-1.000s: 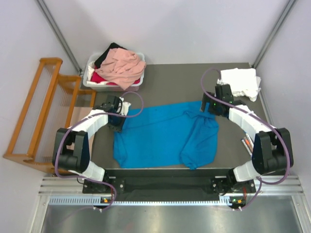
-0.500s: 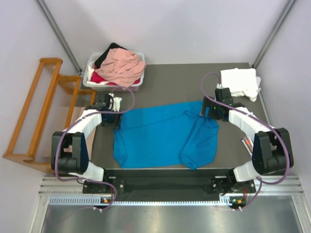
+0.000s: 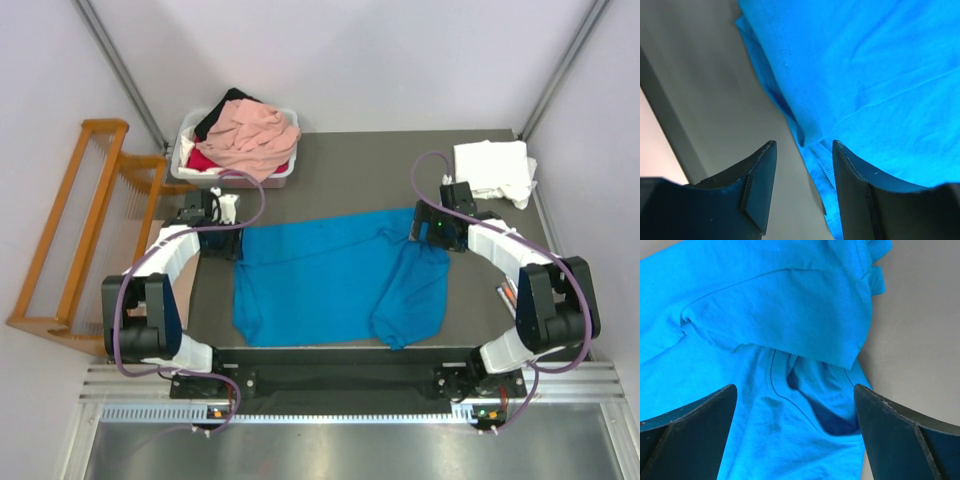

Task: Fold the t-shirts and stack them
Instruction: Flatten the tshirt out

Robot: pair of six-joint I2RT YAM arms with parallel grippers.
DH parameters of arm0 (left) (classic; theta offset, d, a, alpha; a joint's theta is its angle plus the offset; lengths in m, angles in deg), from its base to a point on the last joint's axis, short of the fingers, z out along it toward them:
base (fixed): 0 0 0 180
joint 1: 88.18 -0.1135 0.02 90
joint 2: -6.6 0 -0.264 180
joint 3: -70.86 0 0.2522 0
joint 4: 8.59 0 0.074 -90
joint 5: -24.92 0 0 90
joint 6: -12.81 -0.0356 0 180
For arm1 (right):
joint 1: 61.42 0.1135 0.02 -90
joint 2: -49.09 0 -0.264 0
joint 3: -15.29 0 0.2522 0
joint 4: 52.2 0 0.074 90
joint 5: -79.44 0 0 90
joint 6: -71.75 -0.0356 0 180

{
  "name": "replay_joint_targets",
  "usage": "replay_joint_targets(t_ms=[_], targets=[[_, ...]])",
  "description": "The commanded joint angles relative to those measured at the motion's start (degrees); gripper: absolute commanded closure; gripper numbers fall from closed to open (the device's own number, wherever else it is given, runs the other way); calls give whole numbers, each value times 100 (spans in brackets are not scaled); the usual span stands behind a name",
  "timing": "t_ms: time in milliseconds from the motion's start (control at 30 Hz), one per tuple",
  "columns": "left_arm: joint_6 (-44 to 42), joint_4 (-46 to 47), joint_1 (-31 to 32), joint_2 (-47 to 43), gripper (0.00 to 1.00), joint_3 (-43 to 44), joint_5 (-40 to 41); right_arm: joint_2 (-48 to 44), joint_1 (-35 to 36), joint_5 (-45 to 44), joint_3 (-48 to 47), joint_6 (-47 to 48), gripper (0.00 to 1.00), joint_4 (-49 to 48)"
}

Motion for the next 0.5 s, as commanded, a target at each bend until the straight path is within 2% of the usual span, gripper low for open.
replay_joint_targets(t_ms=[0,467], targets=[[36,191,0,6,47,168,-186,-157,-19,-96,-93,-82,0,-227],[54,499,9,674,53,185,-54,-193,-72,-78,-181,-99,0,-192]])
